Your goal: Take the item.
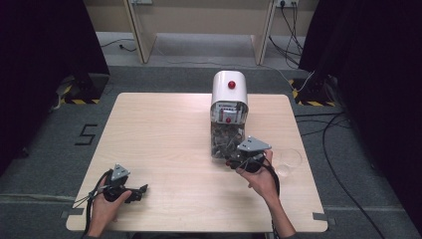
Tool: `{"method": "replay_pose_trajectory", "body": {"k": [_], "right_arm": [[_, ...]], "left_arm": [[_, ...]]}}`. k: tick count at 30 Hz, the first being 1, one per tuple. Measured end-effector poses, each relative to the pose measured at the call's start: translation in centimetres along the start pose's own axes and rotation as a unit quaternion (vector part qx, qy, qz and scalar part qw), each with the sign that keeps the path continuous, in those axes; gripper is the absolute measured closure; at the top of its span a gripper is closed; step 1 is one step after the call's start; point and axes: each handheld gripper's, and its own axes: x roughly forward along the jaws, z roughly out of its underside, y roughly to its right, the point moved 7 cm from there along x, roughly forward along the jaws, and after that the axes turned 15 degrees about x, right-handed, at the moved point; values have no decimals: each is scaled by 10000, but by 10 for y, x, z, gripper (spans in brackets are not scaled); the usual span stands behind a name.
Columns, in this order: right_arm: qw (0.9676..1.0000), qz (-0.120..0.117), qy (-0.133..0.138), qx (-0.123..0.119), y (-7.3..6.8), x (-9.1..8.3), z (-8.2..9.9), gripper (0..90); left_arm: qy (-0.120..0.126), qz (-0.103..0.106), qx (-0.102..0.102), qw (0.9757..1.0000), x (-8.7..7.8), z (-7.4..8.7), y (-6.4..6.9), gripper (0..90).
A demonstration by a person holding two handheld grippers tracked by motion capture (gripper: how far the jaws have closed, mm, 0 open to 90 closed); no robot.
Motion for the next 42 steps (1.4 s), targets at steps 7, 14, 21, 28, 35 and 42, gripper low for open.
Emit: {"method": "replay_pose_trajectory", "body": {"k": [7,14,21,28,35,42], "right_arm": [[10000,-20,-27,-30,-2,15,-4,464],[10000,22,-70,-56,-2,29,-4,474],[9998,121,-124,-76,2,43,-4,494],[9997,143,-197,-95,3,53,-3,516],[9991,199,-318,-182,4,63,3,581],[9989,212,-331,-272,7,64,5,722]], "left_arm": [[1,0,0,10000,0,0,0,0],[2,0,-1,10000,0,0,0,0],[1,1,-1,10000,0,0,0,0],[1,1,-1,10000,0,0,0,0],[1,0,-1,10000,0,0,0,0],[1,1,0,10000,0,0,0,0]]}}
